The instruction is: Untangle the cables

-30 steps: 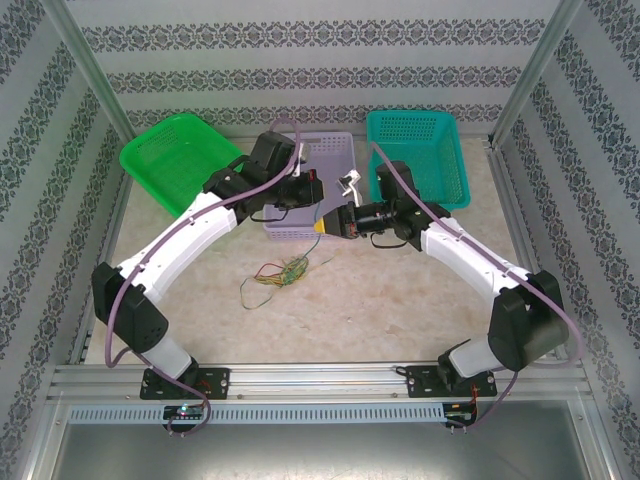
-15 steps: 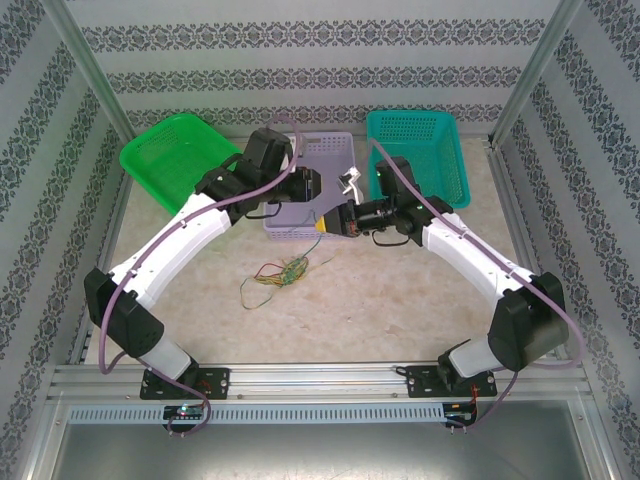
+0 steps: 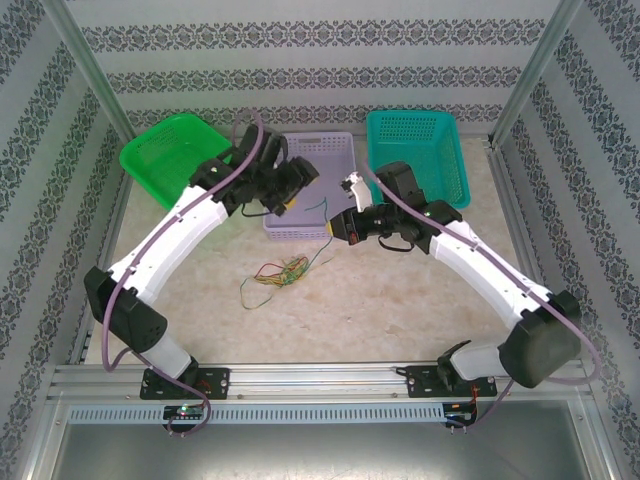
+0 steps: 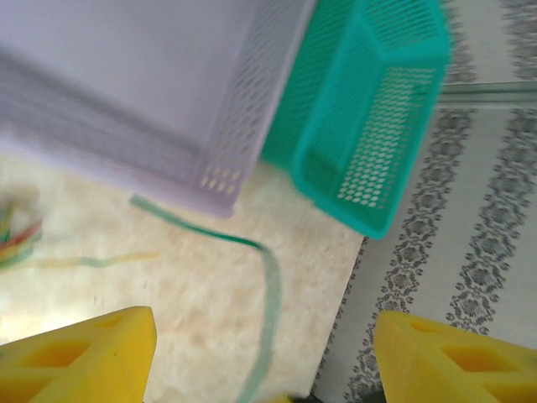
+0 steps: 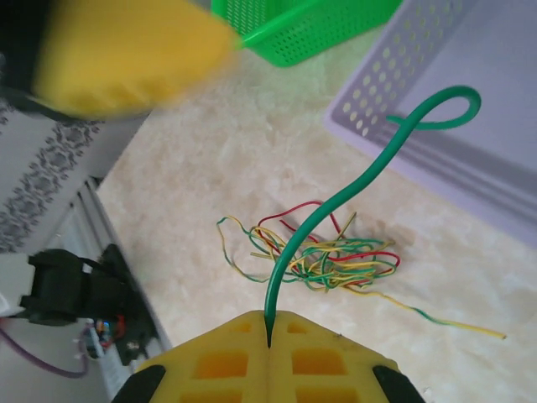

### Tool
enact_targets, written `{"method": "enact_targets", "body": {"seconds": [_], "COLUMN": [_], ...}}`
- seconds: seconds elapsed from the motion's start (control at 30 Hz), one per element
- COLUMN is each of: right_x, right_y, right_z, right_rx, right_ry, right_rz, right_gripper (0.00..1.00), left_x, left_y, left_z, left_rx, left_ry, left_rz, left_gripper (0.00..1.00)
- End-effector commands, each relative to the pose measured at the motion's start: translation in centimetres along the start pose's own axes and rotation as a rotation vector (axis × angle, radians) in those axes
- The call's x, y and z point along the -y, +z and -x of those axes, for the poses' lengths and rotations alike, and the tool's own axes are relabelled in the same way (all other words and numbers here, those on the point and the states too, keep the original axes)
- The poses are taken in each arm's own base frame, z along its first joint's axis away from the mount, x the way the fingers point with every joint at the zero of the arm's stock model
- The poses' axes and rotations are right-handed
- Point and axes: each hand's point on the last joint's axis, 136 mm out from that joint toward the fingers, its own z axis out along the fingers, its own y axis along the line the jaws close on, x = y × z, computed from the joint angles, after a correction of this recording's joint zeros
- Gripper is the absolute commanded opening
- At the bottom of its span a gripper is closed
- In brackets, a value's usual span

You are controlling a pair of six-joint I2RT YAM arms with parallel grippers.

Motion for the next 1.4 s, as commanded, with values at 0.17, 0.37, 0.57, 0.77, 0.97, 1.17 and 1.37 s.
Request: {"method": "enact_targets", "body": {"seconds": [0.17, 0.37, 0.57, 0.77, 0.97, 1.17, 1.37], "right_x": [-1.6, -2.7, -3.6, -3.6, -4.5, -3.5, -1.4], "right_y": [-0.6, 0.0, -0.1, 1.1, 3.9, 4.1, 3.3], "right_z": [0.6, -0.1, -0.8, -2.2, -4.4, -2.3, 0.3], "right_rx": [0.078, 0.068, 0.061, -0.060, -0.276, -0.225, -0.133], "right_ry": [-0.316, -0.350, -0.321, -0.049, 0.294, 0.343, 0.326], "right_rz": [-0.100, -0.077, -0.036, 0.128, 0.393, 0.386, 0.296], "right_gripper": [0.00, 0.00, 0.00, 0.00, 0.00, 0.00, 0.00], "left_x": [2.0, 0.8, -0.3, 3.4, 8.6, 8.3, 4.5], "left_y": [1.4, 2.7, 3.0, -1.0, -5.5, -6.2, -7.8], "left_z": [-0.6, -0.3, 3.0, 7.7, 7.8, 5.1, 5.7], "left_rx": [-0.072, -0.064, 0.042, 0.286, 0.484, 0.431, 0.406], "left_ry": [-0.266, -0.300, -0.260, 0.151, 0.683, 0.879, 0.721], "left_rz": [-0.116, -0.107, -0.111, -0.176, -0.312, -0.302, -0.117], "left_gripper": [0.68, 0.59, 0.12, 0.00, 0.00, 0.11, 0.67]}}
